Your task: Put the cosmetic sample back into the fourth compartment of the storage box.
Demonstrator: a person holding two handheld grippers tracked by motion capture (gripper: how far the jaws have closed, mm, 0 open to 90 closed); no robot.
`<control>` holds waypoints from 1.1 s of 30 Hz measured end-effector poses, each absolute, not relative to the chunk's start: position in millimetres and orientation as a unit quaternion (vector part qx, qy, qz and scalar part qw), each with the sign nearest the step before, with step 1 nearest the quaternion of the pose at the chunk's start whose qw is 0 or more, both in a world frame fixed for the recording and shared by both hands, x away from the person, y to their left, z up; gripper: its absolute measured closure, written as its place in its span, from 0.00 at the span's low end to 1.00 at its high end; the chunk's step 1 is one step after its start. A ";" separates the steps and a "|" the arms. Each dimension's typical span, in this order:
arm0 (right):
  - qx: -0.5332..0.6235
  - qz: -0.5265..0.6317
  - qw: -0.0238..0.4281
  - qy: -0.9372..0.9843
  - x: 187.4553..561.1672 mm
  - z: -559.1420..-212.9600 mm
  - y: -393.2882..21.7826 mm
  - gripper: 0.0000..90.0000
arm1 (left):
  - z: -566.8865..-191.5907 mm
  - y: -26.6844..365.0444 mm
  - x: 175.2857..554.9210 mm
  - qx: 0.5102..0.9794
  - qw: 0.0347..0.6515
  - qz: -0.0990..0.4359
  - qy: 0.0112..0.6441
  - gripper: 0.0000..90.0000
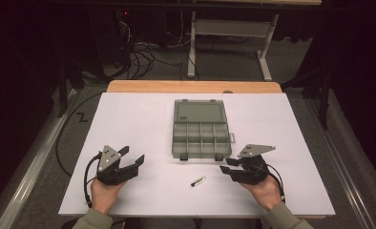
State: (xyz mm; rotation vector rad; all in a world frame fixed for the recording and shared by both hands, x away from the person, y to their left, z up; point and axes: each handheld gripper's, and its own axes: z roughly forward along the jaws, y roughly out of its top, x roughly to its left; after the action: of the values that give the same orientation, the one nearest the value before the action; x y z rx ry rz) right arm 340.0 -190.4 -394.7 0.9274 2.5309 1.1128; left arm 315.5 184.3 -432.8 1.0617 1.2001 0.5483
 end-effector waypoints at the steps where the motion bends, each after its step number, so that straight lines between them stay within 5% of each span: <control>1: 0.316 0.377 0.110 0.864 339.9 -394.1 -189.1 0.69 | -432.9 184.2 315.5 0.469 0.662 0.242 0.531 0.37; 33: 0.263 0.312 0.069 0.910 346.8 -390.5 -142.2 0.70 | -432.8 185.5 314.1 0.464 0.666 0.239 0.533 0.37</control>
State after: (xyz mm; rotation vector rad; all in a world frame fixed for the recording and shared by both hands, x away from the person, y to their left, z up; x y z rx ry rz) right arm 346.8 -142.2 -390.5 0.7929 2.7407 0.9394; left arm 314.1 185.5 -432.8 1.0481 1.2036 0.5404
